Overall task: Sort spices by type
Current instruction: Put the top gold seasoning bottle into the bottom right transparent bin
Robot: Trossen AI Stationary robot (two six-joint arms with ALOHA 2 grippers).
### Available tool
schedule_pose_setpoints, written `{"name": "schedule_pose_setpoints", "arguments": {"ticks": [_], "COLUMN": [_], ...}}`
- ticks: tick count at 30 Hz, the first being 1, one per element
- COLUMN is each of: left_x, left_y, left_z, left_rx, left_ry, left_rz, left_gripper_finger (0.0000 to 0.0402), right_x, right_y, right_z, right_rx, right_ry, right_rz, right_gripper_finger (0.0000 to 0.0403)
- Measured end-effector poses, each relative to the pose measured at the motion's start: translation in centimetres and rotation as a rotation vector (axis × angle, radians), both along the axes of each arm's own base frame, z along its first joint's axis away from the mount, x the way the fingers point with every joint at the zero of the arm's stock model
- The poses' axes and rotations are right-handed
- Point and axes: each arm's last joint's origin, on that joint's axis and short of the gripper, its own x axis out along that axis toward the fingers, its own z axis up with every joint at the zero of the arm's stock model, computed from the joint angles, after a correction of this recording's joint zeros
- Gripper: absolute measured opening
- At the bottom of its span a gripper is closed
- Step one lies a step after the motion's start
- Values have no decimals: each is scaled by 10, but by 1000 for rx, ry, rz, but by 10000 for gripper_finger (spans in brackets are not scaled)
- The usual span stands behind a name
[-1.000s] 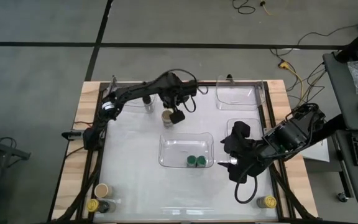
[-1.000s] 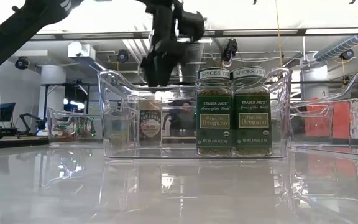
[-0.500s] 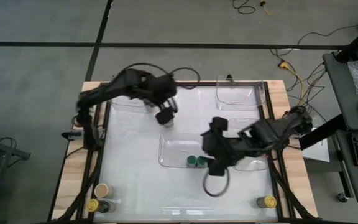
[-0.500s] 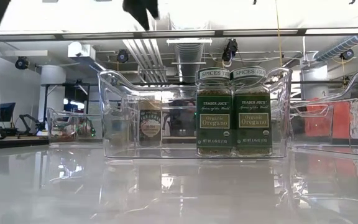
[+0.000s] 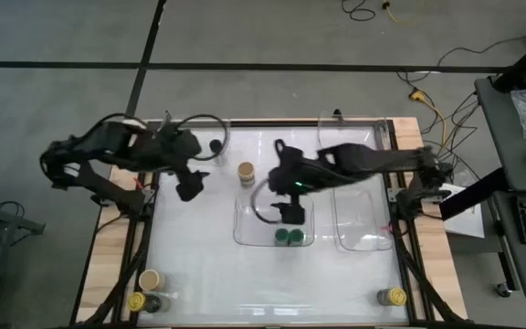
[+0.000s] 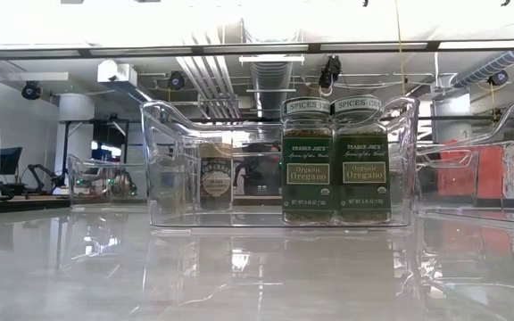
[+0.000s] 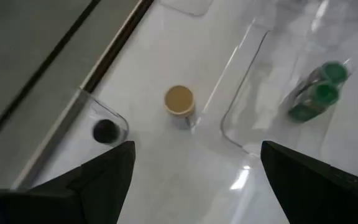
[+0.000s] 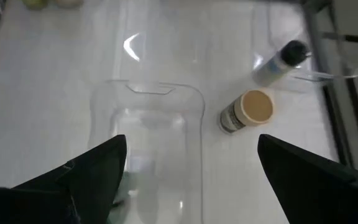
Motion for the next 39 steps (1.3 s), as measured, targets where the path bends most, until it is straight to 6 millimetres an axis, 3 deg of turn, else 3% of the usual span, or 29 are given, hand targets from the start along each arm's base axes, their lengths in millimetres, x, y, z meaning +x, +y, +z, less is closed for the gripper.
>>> {"name": "schedule_pose_setpoints", "arguments": {"ticks": [6,11,15,18,25,39], "left_x": [-20,-14,-4,-4,-24,-67], "left_y": [3,2,1,2,6,12], "left_z": [1,6,9,7,11,24], "left_rx": [-81,-147,-102,-106,-45,47], "left_ry": [-100,-210,-246,-234,-207,-252], "left_rz": [100,161,91,105,92,61], "left_gripper_finger": [331,331,331,331,331,331], "right_x": [42,71,82,88,100,111], "right_y": [-56,-98,-121,-130,-146,-152], "right_z": [-50,-87,-107,-117,-134,-165], "right_rx": [7,-19,16,5,4,7], "right_ry": [50,54,83,102,75,118], "right_rz": [66,76,105,127,93,37], "right_gripper_finger": [354,354,354,354,354,354]}}
